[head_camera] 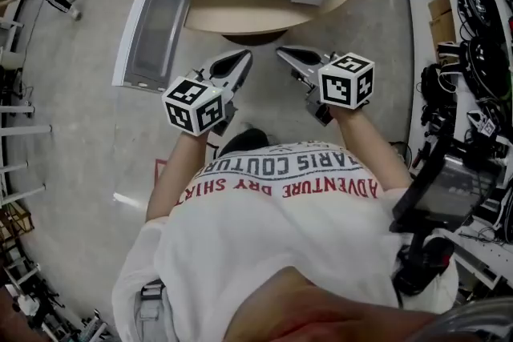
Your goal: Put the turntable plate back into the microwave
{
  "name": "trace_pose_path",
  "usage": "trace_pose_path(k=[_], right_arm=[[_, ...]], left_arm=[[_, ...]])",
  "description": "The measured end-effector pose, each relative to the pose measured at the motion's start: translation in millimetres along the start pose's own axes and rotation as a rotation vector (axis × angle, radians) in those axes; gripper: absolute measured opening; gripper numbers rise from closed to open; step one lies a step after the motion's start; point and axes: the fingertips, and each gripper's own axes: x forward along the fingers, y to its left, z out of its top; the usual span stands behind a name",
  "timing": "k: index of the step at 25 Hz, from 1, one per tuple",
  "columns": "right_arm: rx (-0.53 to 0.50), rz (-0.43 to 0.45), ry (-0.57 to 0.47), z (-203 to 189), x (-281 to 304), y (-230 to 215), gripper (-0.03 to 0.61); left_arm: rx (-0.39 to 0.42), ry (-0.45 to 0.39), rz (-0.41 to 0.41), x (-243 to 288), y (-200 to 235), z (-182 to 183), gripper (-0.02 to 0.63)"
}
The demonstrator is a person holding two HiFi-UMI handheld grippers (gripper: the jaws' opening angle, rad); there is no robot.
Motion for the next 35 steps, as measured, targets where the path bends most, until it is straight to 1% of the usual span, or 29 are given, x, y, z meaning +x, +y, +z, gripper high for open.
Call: trace_pose_path(k=[2,5,8,10,12,14,17,20,23,26,30,33,35], right_arm=[[-0.062,0.0,0.014,-9,-16,26,0.002],[-0.132,-0.002,0.014,-20,-31,63,0.002],[-0.144,-0.032,0.003,-40,-35,97,0.002],[-0.134,-0.054,0.002,-63,-32,124,0.002],[-0.127,-0.067,0.001,-90,-26,160,0.002],[-0.131,-0.067,-0.012,-116,-22,206,0.002],[-0.132,-0.059,-0.061,-149,-24,278,0.002],[-0.132,-0.069,-0.092,-171,-27,335,0.002],[-0.128,-0.078,-0.104,-185,-31,382,0.002],[-0.14,-0.094,-0.099,-195,-41,419,0.002],[-0.164,-0.101,-0.093,-213,-56,451,0.002],[-0.188,-0.105,-0.097,-229,-75,468,0.002],[-0.199,-0.1,-0.093,-248,-89,484,0.002]], left_arm=[[0.064,0.007,-0.011,-18,-24,2,0.0],[0.112,0.013,-0.042,-40,-52,-1,0.0],[0.139,0.035,-0.065,-68,-70,-22,0.0],[0.163,0.044,-0.075,-97,-80,-41,0.0],[0.166,0.051,-0.089,-135,-89,-62,0.0],[0.171,0.07,-0.091,-181,-98,-86,0.0],[0.19,0.095,-0.103,-250,-118,-116,0.0],[0.171,0.084,-0.133,-306,-140,-128,0.0],[0.174,0.081,-0.147,-351,-160,-132,0.0],[0.178,0.068,-0.174,-385,-185,-134,0.0],[0.178,0.042,-0.175,-414,-209,-141,0.0],[0.185,0.036,-0.177,-428,-233,-159,0.0],[0.184,0.038,-0.174,-440,-252,-179,0.0]])
